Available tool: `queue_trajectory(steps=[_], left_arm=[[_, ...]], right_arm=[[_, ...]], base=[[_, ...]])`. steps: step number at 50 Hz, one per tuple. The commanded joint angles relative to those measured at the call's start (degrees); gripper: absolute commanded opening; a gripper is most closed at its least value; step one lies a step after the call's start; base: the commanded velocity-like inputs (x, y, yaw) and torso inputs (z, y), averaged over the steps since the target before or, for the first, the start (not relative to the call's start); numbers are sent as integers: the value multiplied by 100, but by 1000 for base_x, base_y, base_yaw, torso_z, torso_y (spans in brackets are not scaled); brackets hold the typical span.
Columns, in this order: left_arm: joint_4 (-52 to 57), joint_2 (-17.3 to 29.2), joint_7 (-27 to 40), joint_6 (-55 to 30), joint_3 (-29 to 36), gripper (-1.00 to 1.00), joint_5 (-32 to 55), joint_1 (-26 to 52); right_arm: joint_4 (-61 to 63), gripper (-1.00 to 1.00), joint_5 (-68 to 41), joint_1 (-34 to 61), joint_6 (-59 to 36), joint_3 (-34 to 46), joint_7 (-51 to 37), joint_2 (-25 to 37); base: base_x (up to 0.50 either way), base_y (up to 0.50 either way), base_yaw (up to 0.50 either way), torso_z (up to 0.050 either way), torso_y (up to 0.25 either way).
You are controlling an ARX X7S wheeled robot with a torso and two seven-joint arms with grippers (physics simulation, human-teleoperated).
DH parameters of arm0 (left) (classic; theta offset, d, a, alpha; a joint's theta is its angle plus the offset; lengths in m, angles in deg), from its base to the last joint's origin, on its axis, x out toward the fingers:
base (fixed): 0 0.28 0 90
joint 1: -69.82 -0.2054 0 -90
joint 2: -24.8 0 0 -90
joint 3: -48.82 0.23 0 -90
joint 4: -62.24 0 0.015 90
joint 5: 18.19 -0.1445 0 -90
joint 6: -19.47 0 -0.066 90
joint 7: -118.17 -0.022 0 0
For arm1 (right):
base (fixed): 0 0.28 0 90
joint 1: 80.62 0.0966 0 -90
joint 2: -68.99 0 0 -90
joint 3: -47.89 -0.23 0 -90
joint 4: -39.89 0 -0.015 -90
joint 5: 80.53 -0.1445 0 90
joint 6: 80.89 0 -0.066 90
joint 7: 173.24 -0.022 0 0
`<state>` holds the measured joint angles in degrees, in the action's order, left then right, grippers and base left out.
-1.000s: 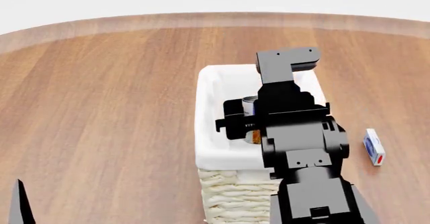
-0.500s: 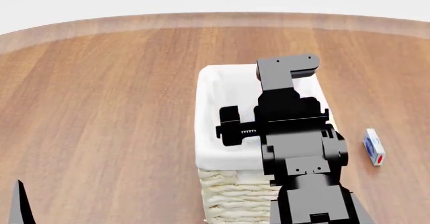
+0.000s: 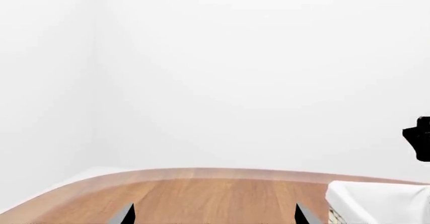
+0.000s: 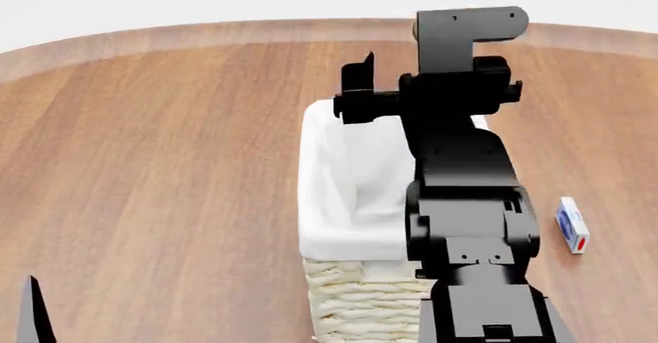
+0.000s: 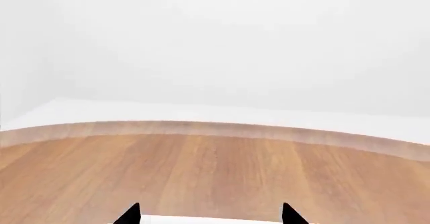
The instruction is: Pick up the alphabet soup and put it in the basket.
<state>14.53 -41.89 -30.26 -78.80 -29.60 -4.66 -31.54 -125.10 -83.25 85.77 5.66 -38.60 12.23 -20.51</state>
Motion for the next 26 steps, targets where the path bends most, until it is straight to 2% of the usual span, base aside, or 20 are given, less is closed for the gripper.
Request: queue_trajectory(steps=[1, 3, 6, 9, 14, 18, 23, 26], left_arm=[[-9, 6, 16, -18, 42, 100, -16, 21], [-35, 2, 12, -19, 55, 100, -15, 33], [-5, 14, 23, -40, 46, 100, -1, 30], [17, 21, 33, -48, 46, 100, 1, 25], [27, 27, 39, -45, 58, 100, 1, 20], [48, 36, 49, -39, 53, 100, 6, 10], [48, 41, 52, -30, 60, 100, 11, 8], [62, 48, 59, -21, 56, 100, 8, -4]], right_arm=[[8, 100, -84, 127, 1372, -204, -252, -27], [288, 100, -40, 32, 1432, -47, -326, -25], [2866, 100, -109, -1124, -251, 111, -430, 64], [5168, 100, -234, -1690, -1123, 173, -499, 144], [7543, 100, -288, -2484, -2201, 294, -663, 327], [8552, 100, -355, -2919, -2539, 305, -741, 424], [9182, 100, -167, -3340, -2395, 464, -862, 587], [9801, 100, -430, -3682, -2521, 279, -926, 517]], base=[[0, 0, 0, 0, 0], [0, 0, 0, 0, 0], [0, 0, 0, 0, 0], [0, 0, 0, 0, 0], [0, 0, 0, 0, 0], [0, 0, 0, 0, 0], [0, 0, 0, 0, 0], [0, 0, 0, 0, 0]])
